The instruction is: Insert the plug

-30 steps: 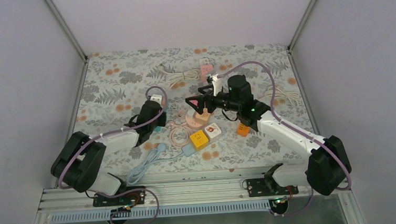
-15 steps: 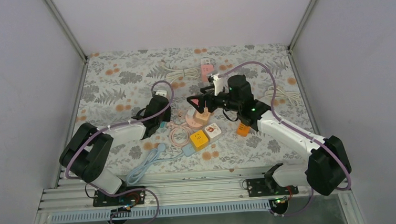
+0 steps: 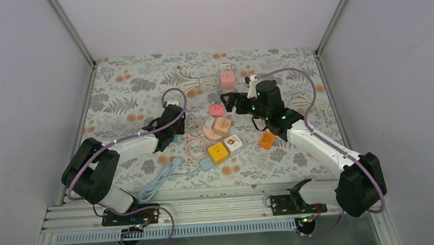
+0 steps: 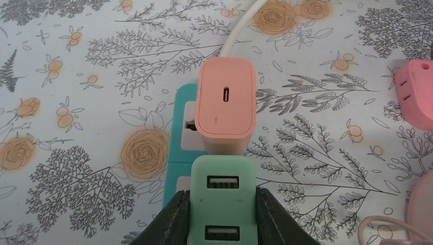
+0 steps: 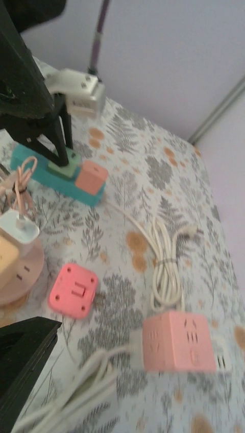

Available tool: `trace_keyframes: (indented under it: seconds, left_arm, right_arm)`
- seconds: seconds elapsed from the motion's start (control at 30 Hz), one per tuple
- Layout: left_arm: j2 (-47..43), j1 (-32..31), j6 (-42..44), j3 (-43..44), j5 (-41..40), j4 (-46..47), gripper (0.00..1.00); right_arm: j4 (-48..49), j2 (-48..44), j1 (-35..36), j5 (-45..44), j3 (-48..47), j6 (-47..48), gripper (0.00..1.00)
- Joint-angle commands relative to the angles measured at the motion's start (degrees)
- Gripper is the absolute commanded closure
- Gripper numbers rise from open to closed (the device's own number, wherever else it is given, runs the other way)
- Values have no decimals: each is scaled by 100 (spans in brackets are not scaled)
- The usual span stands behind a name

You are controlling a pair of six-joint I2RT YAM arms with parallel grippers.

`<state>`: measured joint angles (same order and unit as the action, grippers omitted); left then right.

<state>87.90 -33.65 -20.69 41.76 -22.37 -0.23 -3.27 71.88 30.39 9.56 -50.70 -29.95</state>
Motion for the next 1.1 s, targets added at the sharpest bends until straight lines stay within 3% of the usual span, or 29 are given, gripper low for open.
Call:
trace_keyframes:
  seconds: [0.0,0.13,0.17,0.2,0.23,0.53,0.67,0.77,0.83,1.07]
  left_arm:
    - [-64,43,-272,-71,-314,-885,75]
    - [-368,43,-270,86,-209,-999,60]
    - [-469,43,-296,158,-129,-1086,47]
    - [-600,43,-291,244,-33,-1201,11]
    - [-740,35,-306,292,4,-1286,1]
    - [-2025,93,-718,278,-85,-1746,0]
    - [-2294,813,-858,650,631,-2343,0]
    - [-2683,1711,-746,500,1693,-2115,0]
    - [-2896,1983,-614,516,1997,-2123,0]
    - [-3609,2290,-113,789,1933,-2246,0]
  right_arm:
    - [-308,-276,-180,-733,104,-251,0]
    - [-330,-479,-368,-761,218,-220,0]
    - [-383,-520,-419,-718,195,-208,0]
    - [-482,-553,-446,-718,159,-203,0]
    - [-571,-597,-459,-748,135,-181,0]
    - [-1262,-1035,-593,-1479,134,-58,0]
    - [-1613,-1309,-669,-1950,157,-184,0]
    - [-1846,-1455,-728,-2245,190,-288,0]
    - [-2062,-1527,-771,-2550,143,-348,0]
    - [-2902,-2028,-961,-3854,-151,-505,0]
